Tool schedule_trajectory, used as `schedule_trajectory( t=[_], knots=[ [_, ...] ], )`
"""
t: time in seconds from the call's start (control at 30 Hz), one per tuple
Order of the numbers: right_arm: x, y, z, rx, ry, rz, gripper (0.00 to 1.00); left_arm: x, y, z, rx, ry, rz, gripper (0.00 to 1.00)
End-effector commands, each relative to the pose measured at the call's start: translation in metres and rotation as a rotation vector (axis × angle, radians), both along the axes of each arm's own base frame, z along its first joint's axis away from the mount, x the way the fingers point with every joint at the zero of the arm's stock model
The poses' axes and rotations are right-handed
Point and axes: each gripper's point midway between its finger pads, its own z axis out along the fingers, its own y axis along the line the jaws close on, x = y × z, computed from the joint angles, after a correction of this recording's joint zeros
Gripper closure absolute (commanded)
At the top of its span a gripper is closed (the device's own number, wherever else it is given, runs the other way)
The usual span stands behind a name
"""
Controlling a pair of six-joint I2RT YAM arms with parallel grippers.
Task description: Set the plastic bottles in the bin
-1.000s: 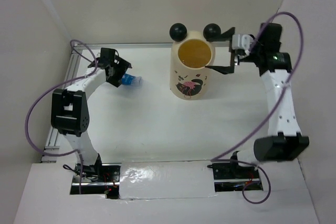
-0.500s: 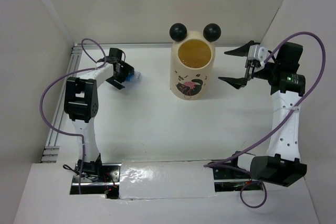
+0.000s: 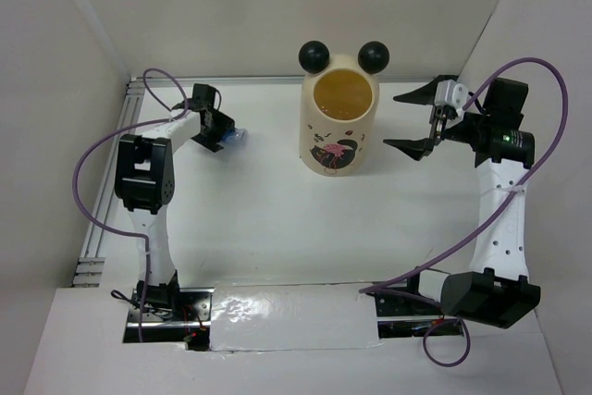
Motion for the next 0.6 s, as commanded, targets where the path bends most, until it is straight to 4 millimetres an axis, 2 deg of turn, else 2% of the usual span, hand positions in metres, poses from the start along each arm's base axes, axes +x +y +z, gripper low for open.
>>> schedule_trajectory(
  t=[0.0, 0.03, 0.13, 0.17, 0.2, 0.23, 0.27, 0.3, 0.37, 0.43, 0.47, 0.5, 0.57],
  knots=[
    [-0.019, 0.008, 0.011, 0.045, 0.006, 0.061, 0.0, 0.013, -0.002, -0.005, -0.037, -0.017, 0.013, 0.28],
    [-0.019, 0.008, 0.011, 0.045, 0.006, 0.061, 0.0, 0.016, -0.005, -0.003, -0.048, -0.033, 0.007, 0.46],
    [-0.025, 0.01, 0.015, 0.039, -0.012, 0.062, 0.0, 0.019, -0.01, 0.005, -0.063, -0.085, -0.032, 0.66],
    [-0.025, 0.009, 0.01, 0.043, 0.002, 0.061, 0.0, 0.018, -0.014, 0.019, -0.07, -0.117, -0.076, 0.79],
    [-0.027, 0.01, 0.012, 0.04, -0.009, 0.062, 0.0, 0.013, -0.015, 0.02, -0.073, -0.121, -0.097, 0.81],
    [-0.028, 0.01, 0.008, 0.043, 0.002, 0.062, 0.0, 0.015, -0.018, 0.031, -0.072, -0.169, -0.126, 0.86],
    [-0.03, 0.011, 0.006, 0.043, 0.002, 0.062, 0.0, 0.01, -0.022, 0.039, -0.074, -0.193, -0.18, 0.96],
    [-0.031, 0.011, 0.006, 0.043, 0.002, 0.062, 0.0, -0.002, -0.029, 0.056, -0.078, -0.225, -0.225, 0.98],
    [-0.033, 0.012, 0.003, 0.044, 0.006, 0.062, 0.0, -0.011, -0.035, 0.082, -0.073, -0.298, -0.313, 1.0],
    [-0.032, 0.011, -0.005, 0.035, 0.018, 0.046, 0.0, -0.033, -0.059, 0.106, -0.093, -0.365, -0.494, 1.0],
    [-0.031, 0.01, -0.005, 0.031, 0.007, 0.046, 0.0, -0.043, -0.065, 0.147, -0.1, -0.458, -0.554, 1.0],
    [-0.03, 0.009, -0.017, 0.034, 0.047, 0.035, 0.0, -0.06, -0.083, 0.166, -0.155, -0.502, -0.659, 1.0],
    [-0.027, 0.008, -0.025, 0.028, 0.054, 0.026, 0.03, -0.084, -0.095, 0.2, -0.168, -0.605, -0.81, 1.0]
  ],
)
